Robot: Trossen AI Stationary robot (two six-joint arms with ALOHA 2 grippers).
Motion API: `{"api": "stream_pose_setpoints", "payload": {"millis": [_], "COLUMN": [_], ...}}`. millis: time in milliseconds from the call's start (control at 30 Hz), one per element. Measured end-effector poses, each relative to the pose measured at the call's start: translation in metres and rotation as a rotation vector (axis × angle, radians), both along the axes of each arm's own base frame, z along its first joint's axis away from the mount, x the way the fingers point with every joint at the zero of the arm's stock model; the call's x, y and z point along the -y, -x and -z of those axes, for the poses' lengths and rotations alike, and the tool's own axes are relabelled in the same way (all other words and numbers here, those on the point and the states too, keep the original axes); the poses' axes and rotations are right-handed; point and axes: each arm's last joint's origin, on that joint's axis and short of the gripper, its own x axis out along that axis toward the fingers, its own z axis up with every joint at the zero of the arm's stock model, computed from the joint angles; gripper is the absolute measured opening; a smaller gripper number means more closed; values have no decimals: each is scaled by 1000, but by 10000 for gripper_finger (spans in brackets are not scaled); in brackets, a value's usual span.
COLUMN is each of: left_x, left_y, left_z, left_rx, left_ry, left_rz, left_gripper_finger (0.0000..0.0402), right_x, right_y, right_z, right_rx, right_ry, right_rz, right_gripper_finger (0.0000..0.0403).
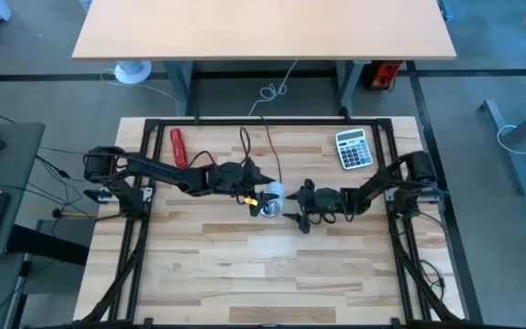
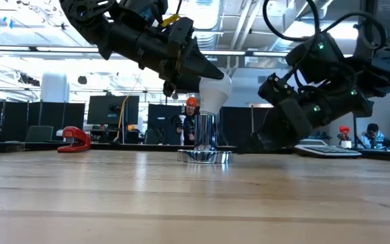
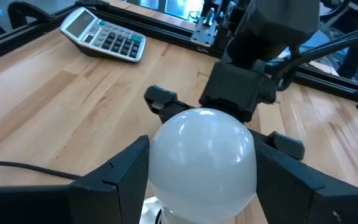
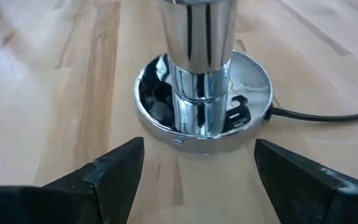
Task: Screw lightbulb
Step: Insert the lightbulb into the silver lamp socket
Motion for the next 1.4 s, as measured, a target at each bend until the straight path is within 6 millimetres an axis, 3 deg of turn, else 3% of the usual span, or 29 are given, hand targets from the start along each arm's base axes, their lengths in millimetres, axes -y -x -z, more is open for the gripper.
{"api": "stream_pose_setpoints", "payload": {"millis": [267, 700, 1033, 1167, 1400], "left_x": [9, 34, 42, 44, 42], "left_y": [2, 13, 16, 16, 16], "left_z": [-1, -9, -5, -5, -6], "left_rx": [-19, -82, -80, -78, -72], "left_ry": [-9, -73, -91, -111, -122], "left_rz": [-40, -102, -109, -91, -74], "left_gripper_finger": [228, 228, 228, 228, 228], "right_x": [-1, -5, -5, 4, 6], "right_y": [-1, -7, 2, 6, -6], "right_z": [-1, -20, -51, -68, -91], "right_rx": [16, 225, 374, 388, 330], "right_ry": [-1, -15, -44, -33, 6], "right_rz": [-1, -28, -103, -82, -147], "right_gripper_finger": [315, 307, 250, 209, 127]}}
